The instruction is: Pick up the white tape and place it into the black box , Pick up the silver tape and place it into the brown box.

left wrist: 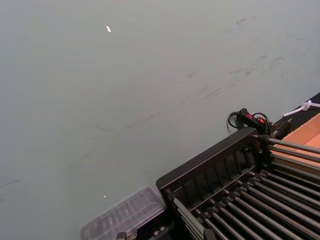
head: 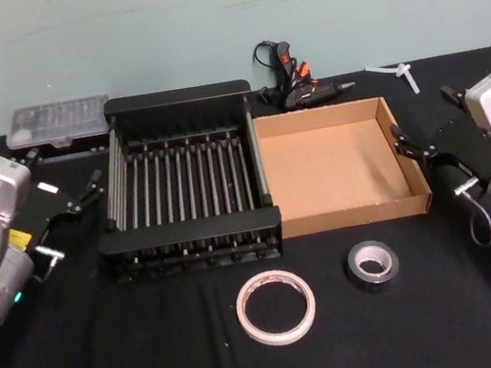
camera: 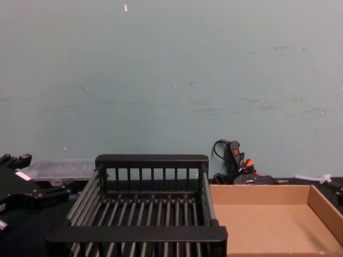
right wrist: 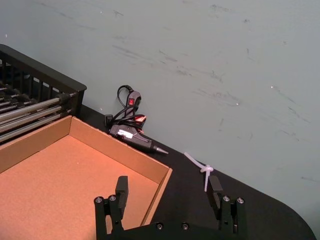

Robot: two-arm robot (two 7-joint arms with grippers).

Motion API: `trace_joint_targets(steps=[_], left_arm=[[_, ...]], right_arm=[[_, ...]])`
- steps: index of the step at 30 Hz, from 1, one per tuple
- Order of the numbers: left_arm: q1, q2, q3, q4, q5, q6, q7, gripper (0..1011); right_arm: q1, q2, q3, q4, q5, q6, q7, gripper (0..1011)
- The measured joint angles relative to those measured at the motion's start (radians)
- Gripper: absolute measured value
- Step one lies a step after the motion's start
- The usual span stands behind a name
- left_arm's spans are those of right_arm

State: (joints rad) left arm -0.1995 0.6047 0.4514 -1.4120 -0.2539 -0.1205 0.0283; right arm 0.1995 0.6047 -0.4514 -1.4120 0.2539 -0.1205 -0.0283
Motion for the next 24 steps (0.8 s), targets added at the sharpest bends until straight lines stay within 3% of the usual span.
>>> trace_joint_targets(steps=[24], left_arm=[[0.0, 0.0, 0.0, 0.0, 0.0, 0.0, 0.0, 1001]], right_arm=[[0.0, 0.0, 0.0, 0.0, 0.0, 0.0, 0.0, 1002]])
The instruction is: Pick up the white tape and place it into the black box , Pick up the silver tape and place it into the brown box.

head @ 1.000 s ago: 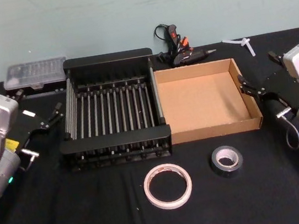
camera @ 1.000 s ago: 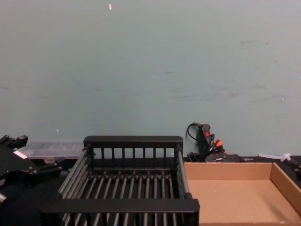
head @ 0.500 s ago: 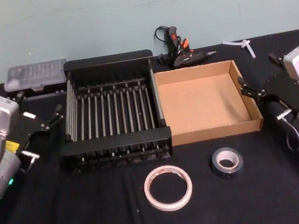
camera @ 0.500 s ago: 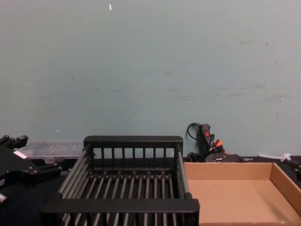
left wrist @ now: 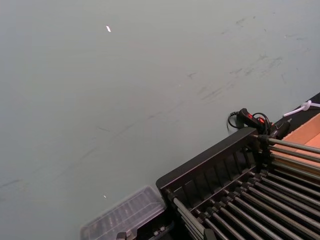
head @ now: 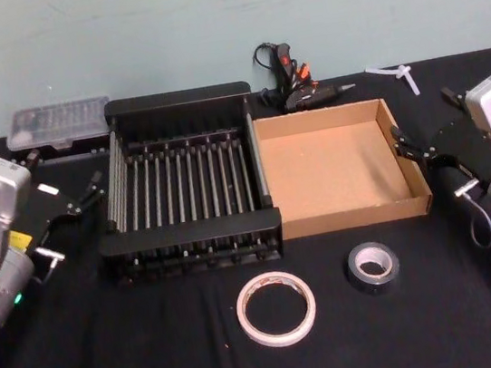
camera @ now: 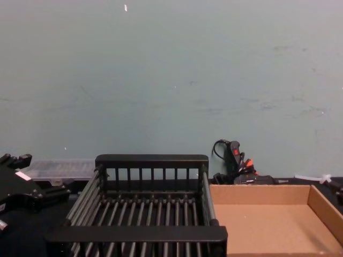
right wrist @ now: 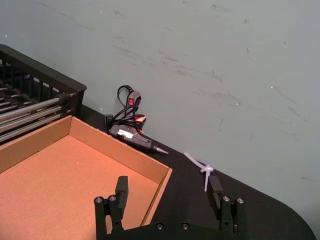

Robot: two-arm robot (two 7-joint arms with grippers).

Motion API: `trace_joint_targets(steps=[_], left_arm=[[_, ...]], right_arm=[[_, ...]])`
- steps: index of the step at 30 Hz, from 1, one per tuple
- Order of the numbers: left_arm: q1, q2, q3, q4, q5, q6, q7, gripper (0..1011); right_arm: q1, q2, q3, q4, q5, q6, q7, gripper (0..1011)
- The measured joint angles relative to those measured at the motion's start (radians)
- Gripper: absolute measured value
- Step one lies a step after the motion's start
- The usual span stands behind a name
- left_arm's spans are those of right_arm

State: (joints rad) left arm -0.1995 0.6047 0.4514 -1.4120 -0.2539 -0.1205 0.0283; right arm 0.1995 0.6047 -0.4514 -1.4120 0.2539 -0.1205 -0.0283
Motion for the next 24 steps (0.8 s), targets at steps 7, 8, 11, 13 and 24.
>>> trace_joint_targets(steps=[7, 8, 11, 13, 24], left_arm=[[0.0, 0.0, 0.0, 0.0, 0.0, 0.0, 0.0, 1001], [0.0, 0.0, 0.0, 0.0, 0.0, 0.0, 0.0, 1001], [0.0, 0.0, 0.0, 0.0, 0.0, 0.0, 0.0, 1001], [0.0, 0.0, 0.0, 0.0, 0.0, 0.0, 0.0, 1001], [0.0, 0.0, 0.0, 0.0, 0.0, 0.0, 0.0, 1001]], right_arm=[[0.0, 0.0, 0.0, 0.0, 0.0, 0.0, 0.0, 1003], [0.0, 0.0, 0.0, 0.0, 0.0, 0.0, 0.0, 1002], [0.0, 0.0, 0.0, 0.0, 0.0, 0.0, 0.0, 1002], [0.0, -0.001, 0.001, 0.0, 0.0, 0.0, 0.001, 1002], [-0.035, -0.009, 0.044, -0.041, 0.034, 0.02, 0.056, 1002]])
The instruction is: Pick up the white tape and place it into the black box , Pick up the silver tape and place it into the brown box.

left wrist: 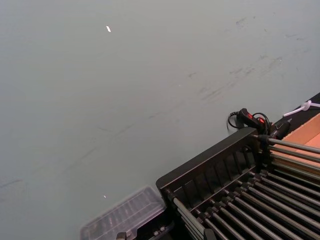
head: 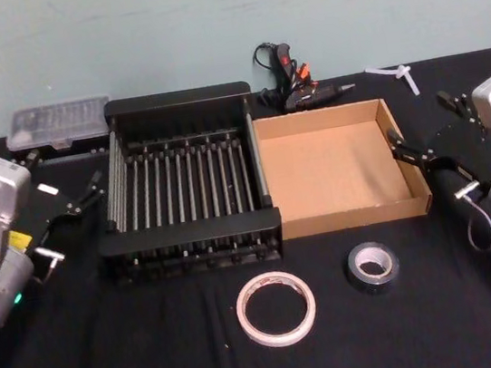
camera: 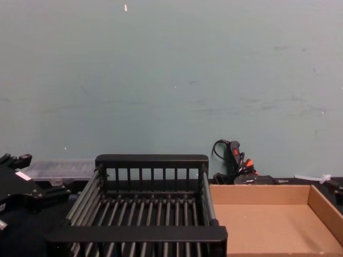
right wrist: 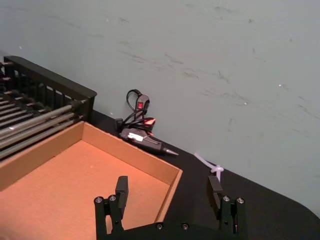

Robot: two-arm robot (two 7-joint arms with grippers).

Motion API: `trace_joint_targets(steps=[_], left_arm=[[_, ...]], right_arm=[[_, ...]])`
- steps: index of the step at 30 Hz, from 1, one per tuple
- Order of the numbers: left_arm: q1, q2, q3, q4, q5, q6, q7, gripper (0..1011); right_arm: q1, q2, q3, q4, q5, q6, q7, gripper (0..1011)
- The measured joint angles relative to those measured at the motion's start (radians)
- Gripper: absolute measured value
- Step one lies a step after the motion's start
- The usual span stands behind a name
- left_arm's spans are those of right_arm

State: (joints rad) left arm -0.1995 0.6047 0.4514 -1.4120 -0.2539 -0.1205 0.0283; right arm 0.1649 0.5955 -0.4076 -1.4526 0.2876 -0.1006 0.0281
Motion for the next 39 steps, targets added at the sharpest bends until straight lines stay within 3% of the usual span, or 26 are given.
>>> trace_joint_targets(steps=[18, 27, 39], left_arm=[[0.0, 0.0, 0.0, 0.0, 0.0, 0.0, 0.0, 1001], [0.0, 0.0, 0.0, 0.0, 0.0, 0.0, 0.0, 1001], [0.0, 0.0, 0.0, 0.0, 0.0, 0.0, 0.0, 1001]], right_arm=[[-0.101, 0.007, 0.074, -0.157, 0.084, 0.098, 0.065, 1002], [-0.192, 0.025, 0.117, -0.275, 0.123, 0.159, 0.094, 1002], [-0.296, 0.059, 0.14, -0.375, 0.117, 0.24, 0.116, 1002]])
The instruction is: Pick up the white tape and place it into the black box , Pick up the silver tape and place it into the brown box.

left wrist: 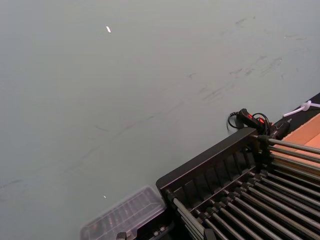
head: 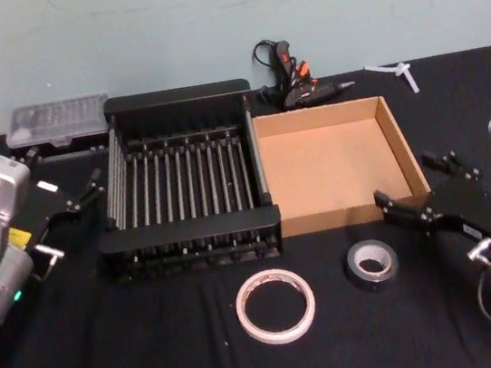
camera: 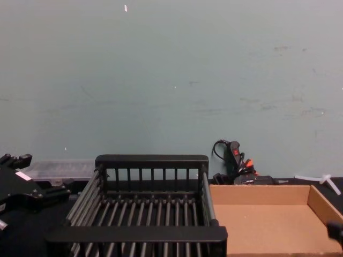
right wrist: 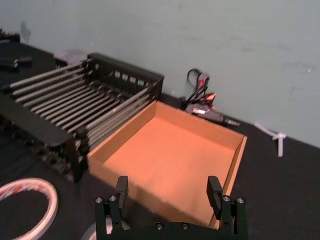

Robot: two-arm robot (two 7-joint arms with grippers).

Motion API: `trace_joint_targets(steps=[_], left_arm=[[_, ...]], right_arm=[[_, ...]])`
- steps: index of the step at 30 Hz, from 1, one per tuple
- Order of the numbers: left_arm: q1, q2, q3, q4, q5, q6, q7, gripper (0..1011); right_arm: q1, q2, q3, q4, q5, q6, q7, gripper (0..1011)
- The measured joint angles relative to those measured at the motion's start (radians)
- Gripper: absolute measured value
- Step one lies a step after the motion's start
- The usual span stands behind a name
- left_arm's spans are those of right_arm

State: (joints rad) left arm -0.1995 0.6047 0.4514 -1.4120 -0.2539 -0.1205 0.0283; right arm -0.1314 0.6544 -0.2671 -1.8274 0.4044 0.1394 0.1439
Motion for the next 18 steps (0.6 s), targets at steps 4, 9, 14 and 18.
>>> trace_joint_targets(steps=[4, 9, 14, 18], left_arm=[[0.0, 0.0, 0.0, 0.0, 0.0, 0.0, 0.0, 1001], [0.0, 0.0, 0.0, 0.0, 0.0, 0.0, 0.0, 1001], [0.0, 0.0, 0.0, 0.0, 0.0, 0.0, 0.0, 1001], [0.0, 0.0, 0.0, 0.0, 0.0, 0.0, 0.0, 1001]], right_arm=[[-0.025, 0.004, 0.001, -0.013, -0.009, 0.023, 0.006, 1002], [-0.052, 0.001, 0.001, -0.019, -0.024, 0.051, 0.01, 1002], [-0.067, -0.008, 0.002, -0.018, -0.03, 0.083, 0.012, 1002], [-0.073, -0.018, 0.004, -0.012, -0.033, 0.11, 0.017, 1002]])
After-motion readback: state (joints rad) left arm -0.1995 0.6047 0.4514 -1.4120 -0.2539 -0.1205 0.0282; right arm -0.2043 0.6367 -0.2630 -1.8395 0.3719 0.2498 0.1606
